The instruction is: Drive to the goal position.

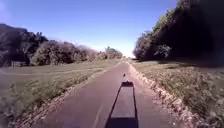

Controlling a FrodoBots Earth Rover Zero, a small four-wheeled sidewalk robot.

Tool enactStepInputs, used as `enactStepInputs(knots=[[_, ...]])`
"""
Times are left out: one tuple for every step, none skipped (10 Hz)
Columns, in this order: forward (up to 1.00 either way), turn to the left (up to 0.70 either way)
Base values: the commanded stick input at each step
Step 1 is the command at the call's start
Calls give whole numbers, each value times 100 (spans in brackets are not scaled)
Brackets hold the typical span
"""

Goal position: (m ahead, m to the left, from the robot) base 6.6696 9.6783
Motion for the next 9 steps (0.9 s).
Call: enactStepInputs(knots=[[85,0],[85,0],[85,0],[85,0],[85,0],[85,0],[85,0],[85,0],[85,0]])
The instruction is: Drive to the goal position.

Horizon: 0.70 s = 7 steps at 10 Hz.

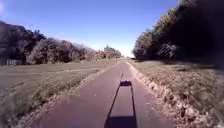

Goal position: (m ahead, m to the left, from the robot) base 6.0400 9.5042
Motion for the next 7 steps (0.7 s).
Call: enactStepInputs(knots=[[85,0],[85,0],[85,0],[85,-2],[85,-8],[85,-34],[85,-29]])
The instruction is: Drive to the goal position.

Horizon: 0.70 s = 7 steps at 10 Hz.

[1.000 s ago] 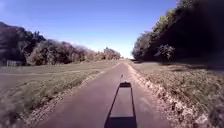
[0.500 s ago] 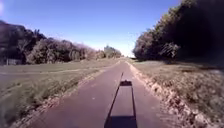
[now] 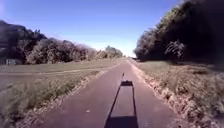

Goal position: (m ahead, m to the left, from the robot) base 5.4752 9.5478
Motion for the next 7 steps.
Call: enactStepInputs(knots=[[85,-8],[85,0],[85,0],[85,0],[85,0],[85,0],[85,0]])
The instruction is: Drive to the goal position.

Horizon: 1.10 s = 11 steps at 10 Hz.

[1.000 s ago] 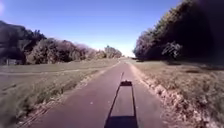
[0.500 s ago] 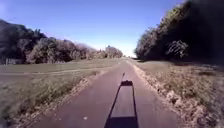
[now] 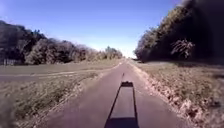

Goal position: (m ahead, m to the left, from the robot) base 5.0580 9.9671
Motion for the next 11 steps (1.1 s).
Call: enactStepInputs(knots=[[85,0],[85,0],[85,0],[85,0],[85,0],[85,0],[85,0],[85,0],[85,0],[85,0],[85,0]])
